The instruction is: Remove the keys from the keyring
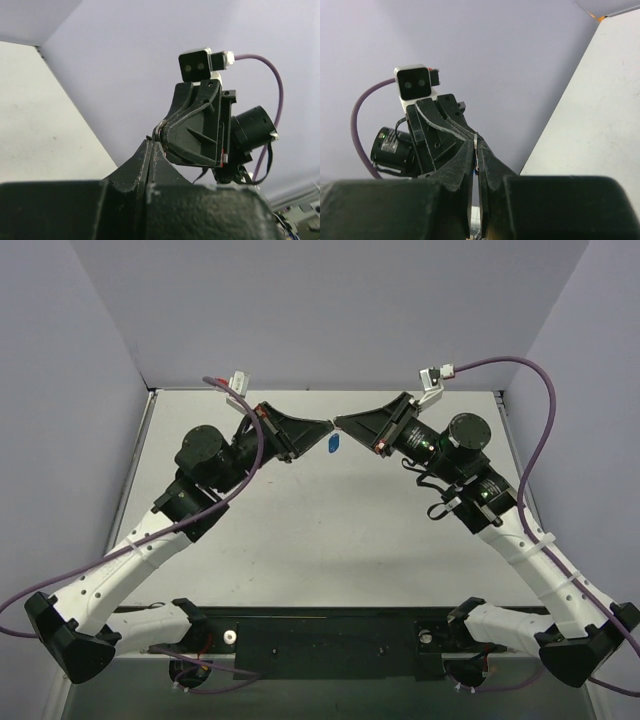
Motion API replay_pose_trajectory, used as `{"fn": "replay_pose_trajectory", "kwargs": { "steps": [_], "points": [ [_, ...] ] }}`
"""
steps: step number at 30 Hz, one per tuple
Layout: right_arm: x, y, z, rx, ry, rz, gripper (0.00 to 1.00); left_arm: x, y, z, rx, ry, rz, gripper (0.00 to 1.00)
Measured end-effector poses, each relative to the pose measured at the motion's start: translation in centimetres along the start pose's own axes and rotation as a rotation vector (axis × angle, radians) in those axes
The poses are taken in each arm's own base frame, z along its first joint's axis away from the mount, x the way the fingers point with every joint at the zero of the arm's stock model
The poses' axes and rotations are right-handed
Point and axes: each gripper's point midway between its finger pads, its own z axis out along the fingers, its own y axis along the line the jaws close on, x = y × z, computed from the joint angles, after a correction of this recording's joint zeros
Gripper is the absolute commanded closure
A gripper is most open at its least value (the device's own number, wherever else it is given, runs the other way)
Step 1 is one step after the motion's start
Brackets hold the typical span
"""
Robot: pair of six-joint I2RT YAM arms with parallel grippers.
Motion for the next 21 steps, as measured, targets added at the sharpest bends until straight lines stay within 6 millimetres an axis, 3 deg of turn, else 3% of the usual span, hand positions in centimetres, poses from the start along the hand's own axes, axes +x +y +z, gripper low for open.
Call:
{"fn": "replay_pose_trajectory", "kwargs": {
  "steps": [8,16,21],
  "points": [
    [0.5,-3.3,0.9,0.096,-0.043,0.042,1.00,0.5,3.4,0.0,-0.141,-0.121,-0.040,1.00],
    [0.6,-4.2,1.2,0.111,-0.069,0.061,1.00,0.6,4.2,-0.1,-0.198,-0.183,-0.052,1.00],
    [0.7,-4.0,1.2,0.104,-0.071,0.064,1.00,0.5,4.2,-0.3,-0.209,-0.196,-0.050,0.75]
  ]
}}
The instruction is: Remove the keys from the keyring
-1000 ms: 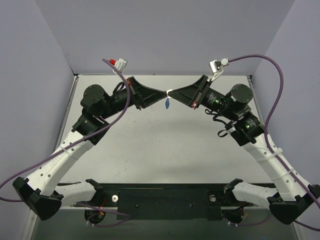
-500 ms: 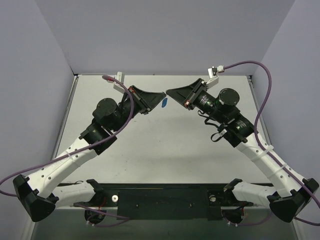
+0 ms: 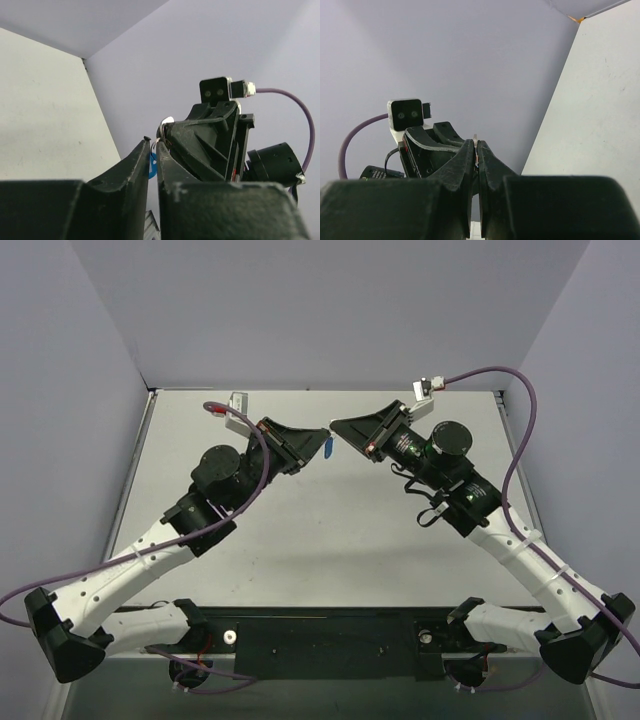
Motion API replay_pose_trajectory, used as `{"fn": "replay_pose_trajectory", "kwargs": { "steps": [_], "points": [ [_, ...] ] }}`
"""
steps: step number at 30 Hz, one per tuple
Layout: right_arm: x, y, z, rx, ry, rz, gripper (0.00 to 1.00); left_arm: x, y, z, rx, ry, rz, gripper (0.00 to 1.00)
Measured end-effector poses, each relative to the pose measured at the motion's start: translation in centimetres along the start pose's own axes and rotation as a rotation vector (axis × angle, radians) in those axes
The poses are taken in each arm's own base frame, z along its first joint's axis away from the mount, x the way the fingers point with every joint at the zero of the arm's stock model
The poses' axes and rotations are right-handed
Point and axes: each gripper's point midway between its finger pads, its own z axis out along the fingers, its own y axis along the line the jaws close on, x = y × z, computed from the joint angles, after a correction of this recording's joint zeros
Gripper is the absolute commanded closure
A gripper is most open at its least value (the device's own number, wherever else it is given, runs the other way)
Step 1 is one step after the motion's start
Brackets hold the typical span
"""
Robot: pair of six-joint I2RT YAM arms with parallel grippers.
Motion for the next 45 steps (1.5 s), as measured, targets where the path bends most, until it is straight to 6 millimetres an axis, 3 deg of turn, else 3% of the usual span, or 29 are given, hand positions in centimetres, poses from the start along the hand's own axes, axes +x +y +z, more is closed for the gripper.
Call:
{"fn": "replay_pose_trajectory", "kwargs": {
  "steps": [9,17,22,27,34,38,45],
  "points": [
    [0.6,-1.5,0.0,0.032,0.015,0.008,1.00,0.3,0.1,-2.3,-0.038,0.052,0.062,0.52],
    [0.7,-2.6,-0.3,0.069,0.034,0.008,1.00,-4.8,-1.3,-5.4,-0.016,-0.024,0.113,0.47],
    [1.2,-1.9,-0.6,0.040,0.093,0.003,1.00,-7.1,-1.1,-5.6,0.022,0.013,0.159,0.47],
    [1.0,1.5,-1.2,-0.065,0.155,-0.019,1.00,-5.4,-1.1,-5.0,0.122,0.193,0.174,0.47],
    [1.1,6.3,-2.5,-0.219,0.227,-0.060,1.00,-2.9,-3.7,-5.8,0.324,0.369,0.181,0.47],
    [1.3,7.0,-2.7,-0.247,0.249,-0.069,1.00,-3.0,-5.6,-6.4,0.425,0.373,0.191,0.47],
    [1.5,6.2,-1.6,-0.236,0.267,-0.055,1.00,-2.8,-6.4,-6.7,0.483,0.378,0.185,0.48]
  ]
}}
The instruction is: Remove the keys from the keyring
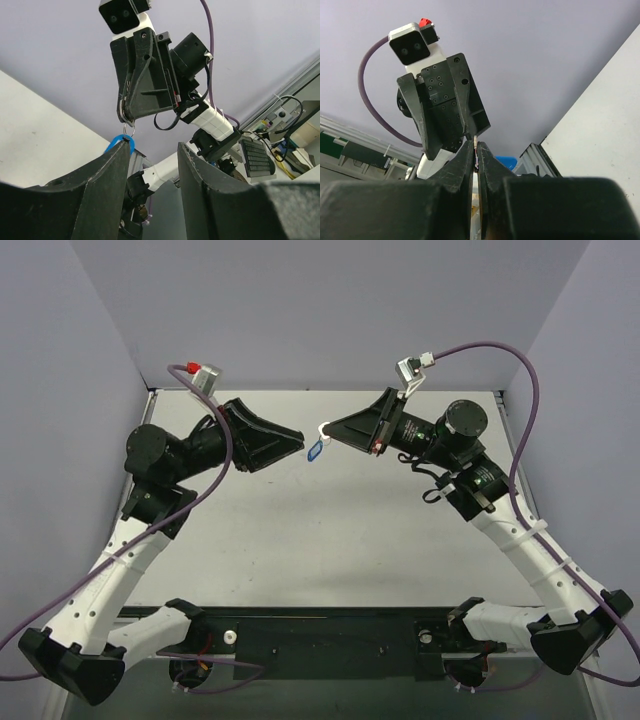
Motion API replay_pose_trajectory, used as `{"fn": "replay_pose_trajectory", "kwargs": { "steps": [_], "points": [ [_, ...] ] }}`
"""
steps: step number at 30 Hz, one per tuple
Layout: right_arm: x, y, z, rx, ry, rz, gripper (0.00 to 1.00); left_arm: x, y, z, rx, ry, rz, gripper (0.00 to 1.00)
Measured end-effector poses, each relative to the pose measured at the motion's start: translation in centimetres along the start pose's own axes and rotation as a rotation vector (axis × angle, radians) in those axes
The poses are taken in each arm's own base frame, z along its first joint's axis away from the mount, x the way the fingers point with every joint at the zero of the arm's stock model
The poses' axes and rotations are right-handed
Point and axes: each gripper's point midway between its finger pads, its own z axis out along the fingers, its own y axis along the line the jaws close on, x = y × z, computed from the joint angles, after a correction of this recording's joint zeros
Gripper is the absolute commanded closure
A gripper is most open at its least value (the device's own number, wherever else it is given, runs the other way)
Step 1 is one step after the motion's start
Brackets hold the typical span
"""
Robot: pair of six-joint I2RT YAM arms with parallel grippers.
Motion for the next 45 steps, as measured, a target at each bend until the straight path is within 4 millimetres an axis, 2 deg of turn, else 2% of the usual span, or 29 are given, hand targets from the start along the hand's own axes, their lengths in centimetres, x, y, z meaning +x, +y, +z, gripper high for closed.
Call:
{"fn": "replay_pose_trajectory", "kwargs": {
  "steps": [16,23,35,39,41,44,45],
  "points": [
    [0.2,0.6,0.2,-0.023,0.001,0.003,1.00,1.1,2.0,1.4,-0.030,0.025,-0.027,0.53],
    [0.3,0.8,0.3,-0.032,0.005,0.001,1.00,2.0,2.6,2.1,-0.036,0.047,-0.046,0.61],
    [0.5,0.9,0.4,-0.033,0.007,0.002,1.00,1.9,2.2,2.6,-0.028,0.045,-0.029,0.65],
    [0.6,1.0,0.4,-0.035,0.009,0.002,1.00,1.8,2.2,2.6,-0.030,0.044,-0.025,0.72],
    [0.6,1.0,0.4,-0.034,0.007,0.003,1.00,1.8,2.2,2.6,-0.032,0.045,-0.027,0.82],
    [0.6,1.0,0.5,-0.032,0.005,0.001,1.00,1.8,2.2,2.6,-0.033,0.045,-0.029,0.92],
    [0.6,1.0,0.5,-0.033,0.005,0.000,1.00,1.8,2.2,2.6,-0.033,0.045,-0.028,0.99]
  ]
}}
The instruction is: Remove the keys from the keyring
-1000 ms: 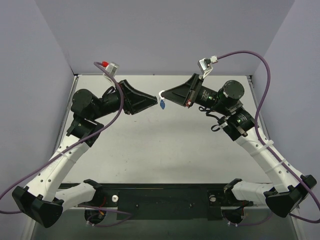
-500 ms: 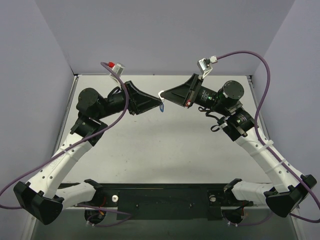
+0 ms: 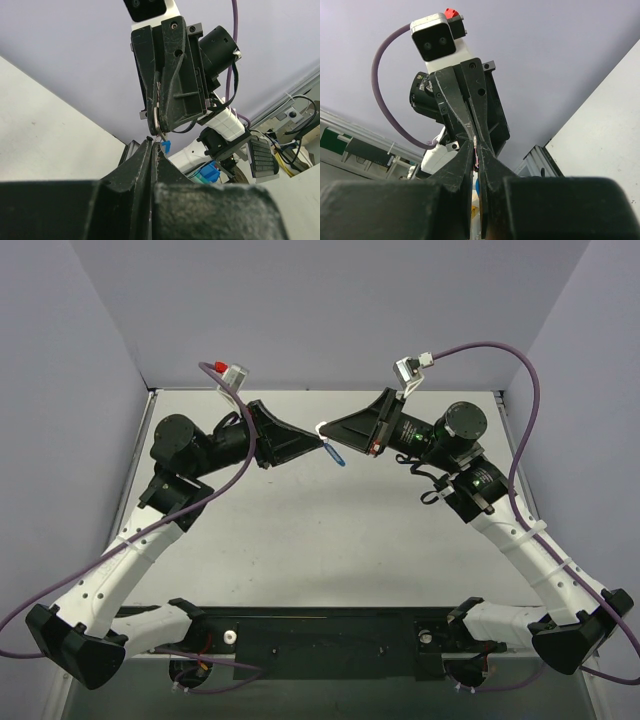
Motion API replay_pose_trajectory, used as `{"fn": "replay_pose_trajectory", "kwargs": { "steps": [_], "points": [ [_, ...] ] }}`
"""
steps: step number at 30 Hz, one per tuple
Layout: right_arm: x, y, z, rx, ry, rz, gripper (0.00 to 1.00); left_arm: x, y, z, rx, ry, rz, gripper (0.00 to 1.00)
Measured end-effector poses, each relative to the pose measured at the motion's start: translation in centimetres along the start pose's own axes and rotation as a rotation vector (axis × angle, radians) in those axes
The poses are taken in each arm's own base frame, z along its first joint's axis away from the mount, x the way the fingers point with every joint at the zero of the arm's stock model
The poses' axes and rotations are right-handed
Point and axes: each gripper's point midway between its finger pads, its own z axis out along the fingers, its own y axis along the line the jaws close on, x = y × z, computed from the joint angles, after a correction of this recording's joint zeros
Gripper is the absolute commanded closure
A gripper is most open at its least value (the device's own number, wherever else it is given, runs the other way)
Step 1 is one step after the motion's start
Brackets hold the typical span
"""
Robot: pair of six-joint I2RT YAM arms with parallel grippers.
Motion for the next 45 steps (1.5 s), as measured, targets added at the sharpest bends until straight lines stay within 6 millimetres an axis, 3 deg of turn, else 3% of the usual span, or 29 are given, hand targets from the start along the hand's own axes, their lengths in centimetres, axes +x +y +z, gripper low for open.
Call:
{"fn": "replay_pose_trajectory", "kwargs": {
  "steps": [9,17,28,45],
  "points": [
    [-0.3,-0.2,0.1,0.010,-0.019,-0.008,1.00,-0.1,0.2,0.2,-0.022,-0.015,-0.015,1.00],
    [-1.2,-0.4,0.0,0.031,-0.069,-0.022,1.00,-0.5,0.2,0.9,-0.128,-0.140,-0.068,1.00],
    [-0.6,-1.4,0.3,0.073,-0.064,-0.015,1.00,-0.2,1.4,0.0,-0.215,-0.275,-0.199,1.00],
    [-0.8,-1.3,0.4,0.071,-0.078,-0.022,1.00,-0.3,0.8,-0.2,-0.300,-0.442,-0.346,1.00]
  ]
}}
